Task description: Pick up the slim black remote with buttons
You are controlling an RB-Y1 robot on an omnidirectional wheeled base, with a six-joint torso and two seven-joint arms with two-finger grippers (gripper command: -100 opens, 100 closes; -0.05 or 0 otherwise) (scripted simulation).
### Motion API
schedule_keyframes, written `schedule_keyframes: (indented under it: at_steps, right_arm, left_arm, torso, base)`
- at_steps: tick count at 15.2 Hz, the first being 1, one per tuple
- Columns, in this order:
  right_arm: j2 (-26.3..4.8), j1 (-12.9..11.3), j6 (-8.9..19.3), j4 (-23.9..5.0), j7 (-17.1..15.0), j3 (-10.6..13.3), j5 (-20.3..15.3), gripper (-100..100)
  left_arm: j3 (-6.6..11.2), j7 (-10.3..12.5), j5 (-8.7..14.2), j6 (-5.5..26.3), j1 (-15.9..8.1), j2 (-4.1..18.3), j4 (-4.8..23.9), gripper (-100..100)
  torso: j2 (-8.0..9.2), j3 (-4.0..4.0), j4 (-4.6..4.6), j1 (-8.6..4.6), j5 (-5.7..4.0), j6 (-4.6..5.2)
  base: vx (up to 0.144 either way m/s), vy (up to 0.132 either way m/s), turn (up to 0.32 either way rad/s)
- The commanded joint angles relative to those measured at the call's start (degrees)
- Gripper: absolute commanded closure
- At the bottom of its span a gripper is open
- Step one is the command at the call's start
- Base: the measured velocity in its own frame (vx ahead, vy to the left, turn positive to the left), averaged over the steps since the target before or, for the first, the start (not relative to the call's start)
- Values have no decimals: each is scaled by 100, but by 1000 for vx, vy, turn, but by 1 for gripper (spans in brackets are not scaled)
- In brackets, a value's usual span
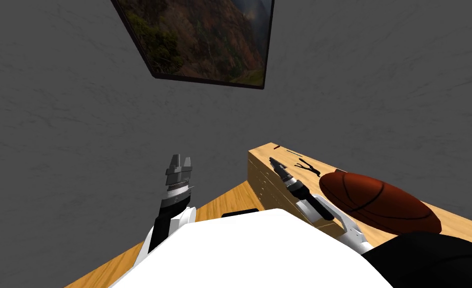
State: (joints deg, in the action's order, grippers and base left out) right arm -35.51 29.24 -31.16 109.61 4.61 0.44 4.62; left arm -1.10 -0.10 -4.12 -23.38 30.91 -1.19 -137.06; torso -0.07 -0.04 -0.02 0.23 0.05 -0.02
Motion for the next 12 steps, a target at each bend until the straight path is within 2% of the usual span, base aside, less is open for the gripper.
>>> schedule_keyframes:
  at_steps: [1,2,4,5,7,8,10,11,12]
  right_arm:
    - [-224,64,-7,-17,4,9,7,-100]
    - [-394,123,-28,-220,-4,53,34,-100]
    - [-593,123,-28,-220,-4,53,34,-100]
    - [-765,186,-51,-429,-12,101,59,-100]
    - [-965,186,-51,-429,-12,101,59,-100]
    - [-1119,252,-73,-642,-19,154,84,-100]
    - [-1337,252,-73,-642,-19,154,84,-100]
    - [-1480,322,-95,-858,-28,212,108,-100]
    - [-1605,322,-95,-858,-28,212,108,-100]
  left_arm:
    - [0,0,0,0,0,0,0,0]
    - [0,0,0,0,0,0,0,0]
    - [0,0,0,0,0,0,0,0]
    - [0,0,0,0,0,0,0,0]
    - [0,0,0,0,0,0,0,0]
    - [0,0,0,0,0,0,0,0]
    - [0,0,0,0,0,0,0,0]
    - [0,0,0,0,0,0,0,0]
    - [0,0,0,0,0,0,0,0]
  torso:
    - [0,0,0,0,0,0]
    - [0,0,0,-3,0,2]
    - [-3,-2,-1,0,0,-1]
    - [0,0,0,-3,0,1]
    - [-1,-1,0,-1,0,0]
    - [0,0,0,-4,0,1]
    - [-3,-2,-1,-3,0,0]
    - [-2,-1,0,-5,0,1]
    - [-2,-1,-1,-5,-1,-1]
  base:
    - [21,43,42]
    - [33,57,109]
    - [20,52,91]
    - [18,53,126]
    - [25,50,85]
    - [27,49,123]
    - [28,45,88]
    - [25,47,137]
    - [25,51,135]
